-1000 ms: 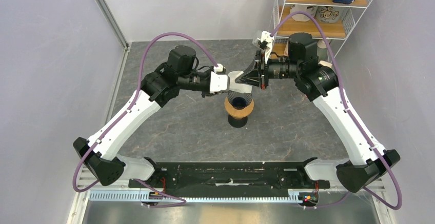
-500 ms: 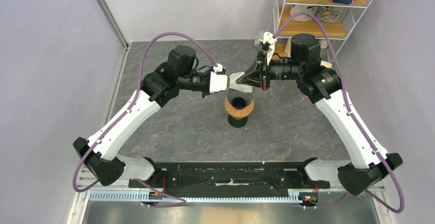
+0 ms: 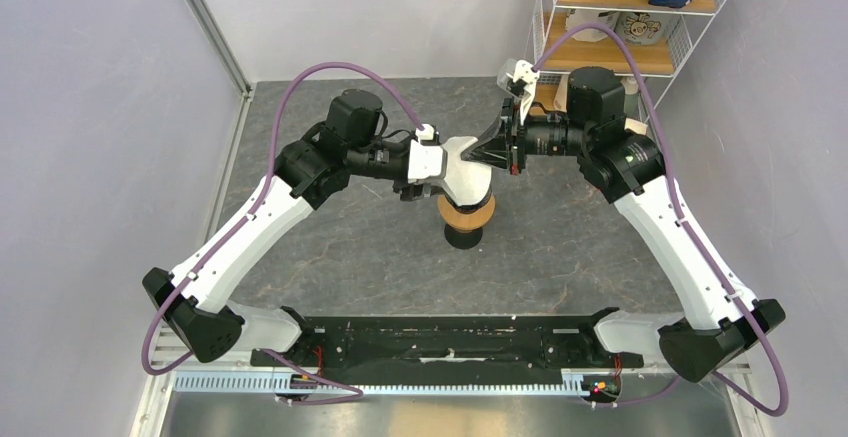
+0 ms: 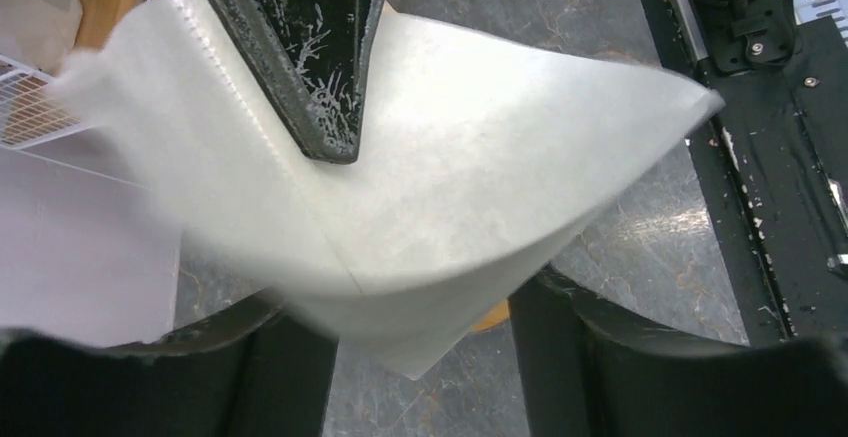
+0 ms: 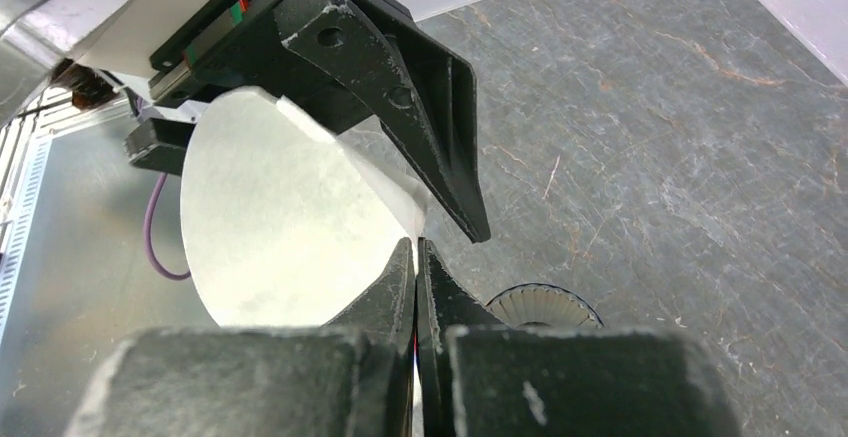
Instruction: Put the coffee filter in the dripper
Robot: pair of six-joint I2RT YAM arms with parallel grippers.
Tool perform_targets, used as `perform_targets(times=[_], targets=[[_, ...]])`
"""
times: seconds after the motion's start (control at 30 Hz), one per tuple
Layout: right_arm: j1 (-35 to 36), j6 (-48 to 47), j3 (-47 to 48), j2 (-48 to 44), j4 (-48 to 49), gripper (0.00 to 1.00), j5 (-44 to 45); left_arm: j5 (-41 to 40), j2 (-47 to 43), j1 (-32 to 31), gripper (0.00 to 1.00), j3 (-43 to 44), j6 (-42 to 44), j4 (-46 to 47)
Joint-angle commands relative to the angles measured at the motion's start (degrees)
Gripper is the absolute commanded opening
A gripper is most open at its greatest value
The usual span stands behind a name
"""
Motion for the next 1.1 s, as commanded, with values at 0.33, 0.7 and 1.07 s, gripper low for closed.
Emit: perform_targets(times=[0.33, 0.7, 1.07], targets=[[-0.5, 15.3, -3.4, -2.2, 6.7, 0.0, 12.9, -3.4, -5.9, 5.4, 0.82, -6.6, -20.6, 17.5], [-1.6, 16.9, 4.6, 1.8, -12.3, 0.0, 28.6, -4.9, -10.5, 10.0, 0.82, -12.5, -26.0, 18.0], [-1.7, 13.0, 7.8, 6.1, -26.5, 0.0, 27.9, -8.7, -13.1, 10.0, 0.82, -16.0, -28.3, 16.7]])
